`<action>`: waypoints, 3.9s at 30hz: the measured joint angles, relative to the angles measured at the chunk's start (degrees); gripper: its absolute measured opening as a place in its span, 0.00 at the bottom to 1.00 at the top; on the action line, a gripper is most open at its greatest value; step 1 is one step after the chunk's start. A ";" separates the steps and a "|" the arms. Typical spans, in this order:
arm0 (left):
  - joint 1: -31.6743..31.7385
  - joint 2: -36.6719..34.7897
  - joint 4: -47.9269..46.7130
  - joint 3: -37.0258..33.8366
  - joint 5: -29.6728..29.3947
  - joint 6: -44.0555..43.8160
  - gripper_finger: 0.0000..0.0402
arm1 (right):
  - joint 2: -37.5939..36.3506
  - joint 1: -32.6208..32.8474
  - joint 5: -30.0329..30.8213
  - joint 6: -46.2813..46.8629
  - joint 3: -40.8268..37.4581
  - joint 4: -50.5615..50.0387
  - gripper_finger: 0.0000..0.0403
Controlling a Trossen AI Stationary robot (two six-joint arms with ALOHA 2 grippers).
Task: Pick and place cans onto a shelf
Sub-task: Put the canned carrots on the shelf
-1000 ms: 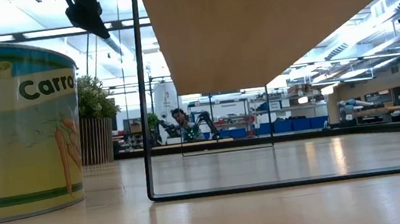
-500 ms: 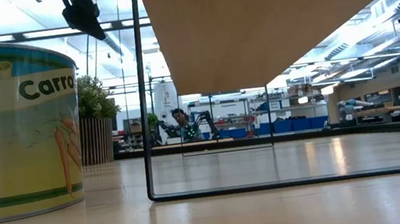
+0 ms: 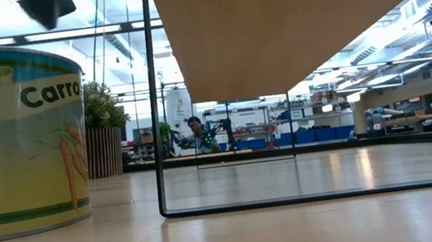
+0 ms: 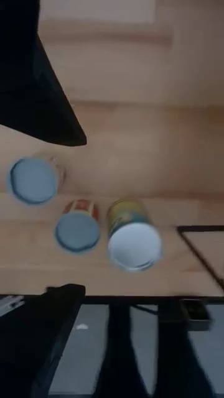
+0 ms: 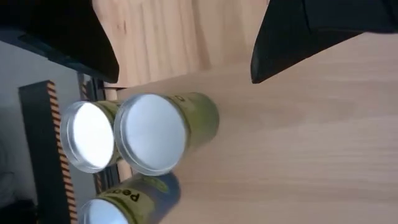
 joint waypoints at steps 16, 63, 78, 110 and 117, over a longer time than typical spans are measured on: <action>-15.25 15.47 7.22 -0.07 -7.97 -8.24 0.96 | -4.65 9.50 3.79 9.38 0.00 -7.75 0.92; -12.42 26.94 14.25 -0.05 -22.25 -19.42 0.76 | -7.92 21.27 2.45 22.33 0.00 -8.68 0.92; 9.48 11.18 4.36 6.48 -18.33 -6.52 0.77 | -13.16 21.24 4.74 27.04 0.00 -8.68 0.92; 21.78 32.62 0.89 35.43 -17.29 21.07 0.78 | -12.98 21.24 5.99 29.86 0.00 -8.68 0.92; 21.67 32.67 0.95 35.23 -17.24 20.77 0.79 | -12.98 21.24 5.94 29.40 0.00 -8.68 0.92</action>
